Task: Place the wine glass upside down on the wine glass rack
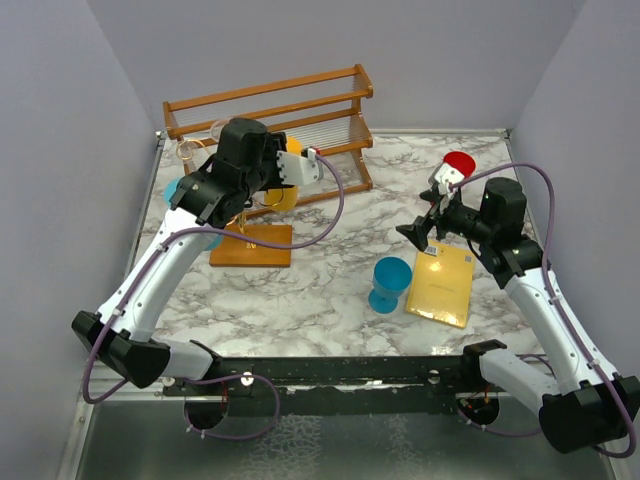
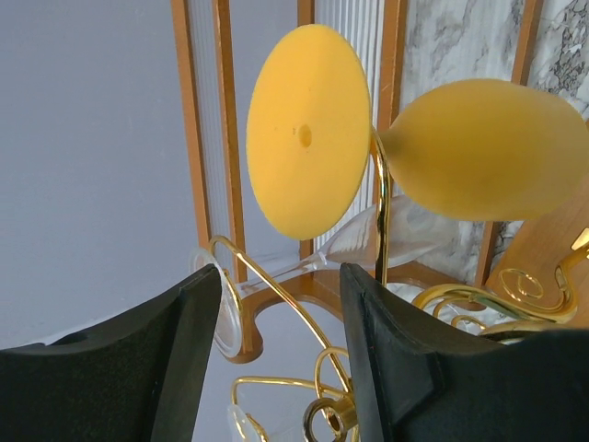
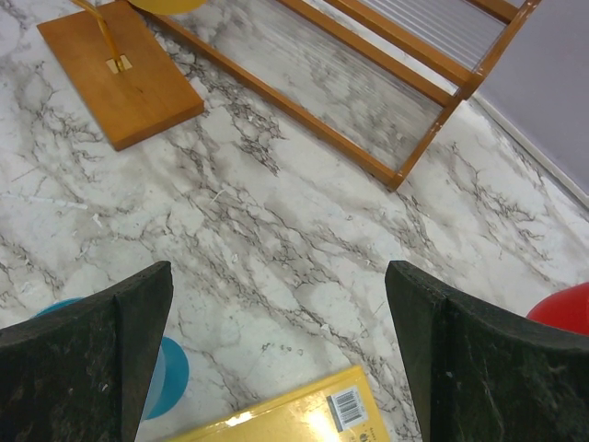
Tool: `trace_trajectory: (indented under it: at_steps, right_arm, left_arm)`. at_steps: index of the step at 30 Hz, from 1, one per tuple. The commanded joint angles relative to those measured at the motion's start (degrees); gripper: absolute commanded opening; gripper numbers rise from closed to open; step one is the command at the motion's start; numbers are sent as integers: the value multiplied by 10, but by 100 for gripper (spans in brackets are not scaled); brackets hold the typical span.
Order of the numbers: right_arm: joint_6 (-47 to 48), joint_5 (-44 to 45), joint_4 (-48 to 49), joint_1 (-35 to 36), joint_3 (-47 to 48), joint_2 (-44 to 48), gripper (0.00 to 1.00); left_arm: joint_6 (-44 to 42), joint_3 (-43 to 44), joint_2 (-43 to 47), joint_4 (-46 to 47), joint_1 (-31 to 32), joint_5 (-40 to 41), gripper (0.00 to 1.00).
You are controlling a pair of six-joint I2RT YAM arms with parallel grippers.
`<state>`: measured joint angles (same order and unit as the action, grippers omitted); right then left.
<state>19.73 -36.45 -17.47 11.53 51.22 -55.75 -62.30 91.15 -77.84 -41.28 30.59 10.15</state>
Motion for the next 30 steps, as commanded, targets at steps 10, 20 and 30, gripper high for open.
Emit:
trace_trajectory:
  at_steps: [10, 20, 30]
  right_arm:
    - [-43, 102, 24, -18, 30, -2, 97]
    - [-109, 213, 19, -113, 73, -25, 95]
    - [-80, 365, -4, -136, 163, -117, 89]
  left_arm:
    - [14, -10, 45, 2, 3, -10, 61]
    - [61, 7, 68, 15, 3, -26, 63]
    - [146, 21, 104, 54, 3, -13, 72]
